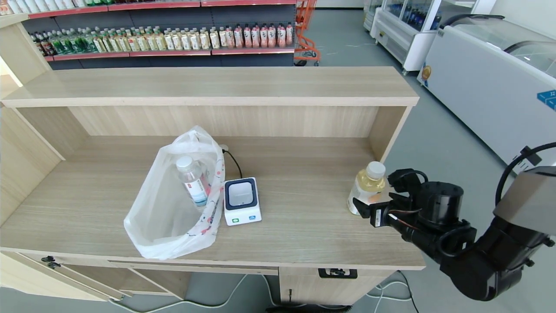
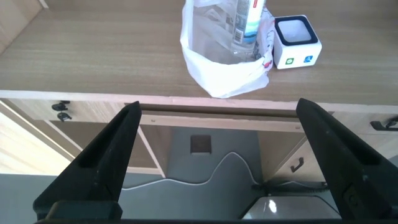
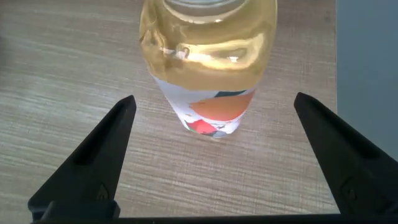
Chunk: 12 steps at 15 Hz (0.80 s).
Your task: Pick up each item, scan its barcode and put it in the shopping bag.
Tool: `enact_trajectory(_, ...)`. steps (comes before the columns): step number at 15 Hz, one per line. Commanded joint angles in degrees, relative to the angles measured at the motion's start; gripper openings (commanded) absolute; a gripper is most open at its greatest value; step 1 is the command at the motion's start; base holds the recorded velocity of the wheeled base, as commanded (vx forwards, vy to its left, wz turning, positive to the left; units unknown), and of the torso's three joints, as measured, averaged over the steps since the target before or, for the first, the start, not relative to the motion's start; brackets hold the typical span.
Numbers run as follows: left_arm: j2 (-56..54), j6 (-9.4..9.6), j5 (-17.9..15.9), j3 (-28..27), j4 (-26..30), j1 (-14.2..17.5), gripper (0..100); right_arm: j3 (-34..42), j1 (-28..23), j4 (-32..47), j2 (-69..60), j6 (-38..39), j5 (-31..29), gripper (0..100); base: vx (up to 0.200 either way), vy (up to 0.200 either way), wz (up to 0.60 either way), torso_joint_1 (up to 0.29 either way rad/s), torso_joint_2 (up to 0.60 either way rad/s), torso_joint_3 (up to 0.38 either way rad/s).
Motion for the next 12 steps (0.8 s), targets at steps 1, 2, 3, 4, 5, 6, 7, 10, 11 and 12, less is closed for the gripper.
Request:
enact_trajectory(1,0.0,0.00,0.0,0.0,0.0,0.0,100,-3.3,1.1,-1.4,5.8,-1.1,0.0,100,0.000,0.000,0.00,0.000,0.00,0.000)
enact_trajectory(2,0.0,0.00,0.0,0.0,0.0,0.0,100,-4.4,1.1,-1.7,6.6,-2.5,0.0,100,0.000,0.000,0.00,0.000,0.00,0.000)
enact_trajectory(3,0.0,0.00,0.0,0.0,0.0,0.0,100,-6.7,1.1,-2.3,7.8,-4.0,0.1,100,0.000,0.000,0.00,0.000,0.00,0.000)
enact_trajectory(4,0.0,0.00,0.0,0.0,0.0,0.0,100,-8.4,1.2,-2.4,8.6,-4.2,0.1,100,0.000,0.000,0.00,0.000,0.00,0.000)
enact_trajectory(5,0.0,0.00,0.0,0.0,0.0,0.0,100,-10.2,1.2,-2.1,9.5,-4.3,0.0,100,0.000,0.000,0.00,0.000,0.00,0.000)
enact_trajectory(6,0.0,0.00,0.0,0.0,0.0,0.0,100,-11.5,1.3,-1.9,10.1,-4.6,0.0,100,0.000,0.000,0.00,0.000,0.00,0.000)
enact_trajectory(7,0.0,0.00,0.0,0.0,0.0,0.0,100,-12.2,1.3,-1.9,10.8,-5.3,0.0,100,0.000,0.000,0.00,0.000,0.00,0.000)
enact_trajectory(10,0.0,0.00,0.0,0.0,0.0,0.0,100,-14.0,1.3,-2.3,12.1,-5.9,0.4,100,0.000,0.000,0.00,0.000,0.00,0.000)
enact_trajectory(11,0.0,0.00,0.0,0.0,0.0,0.0,100,-13.9,1.3,-2.3,12.2,-6.0,0.4,100,0.000,0.000,0.00,0.000,0.00,0.000)
enact_trajectory(12,0.0,0.00,0.0,-0.1,0.0,0.0,100,-13.9,1.2,-2.3,12.2,-6.1,0.5,100,0.000,0.000,0.00,0.000,0.00,0.000)
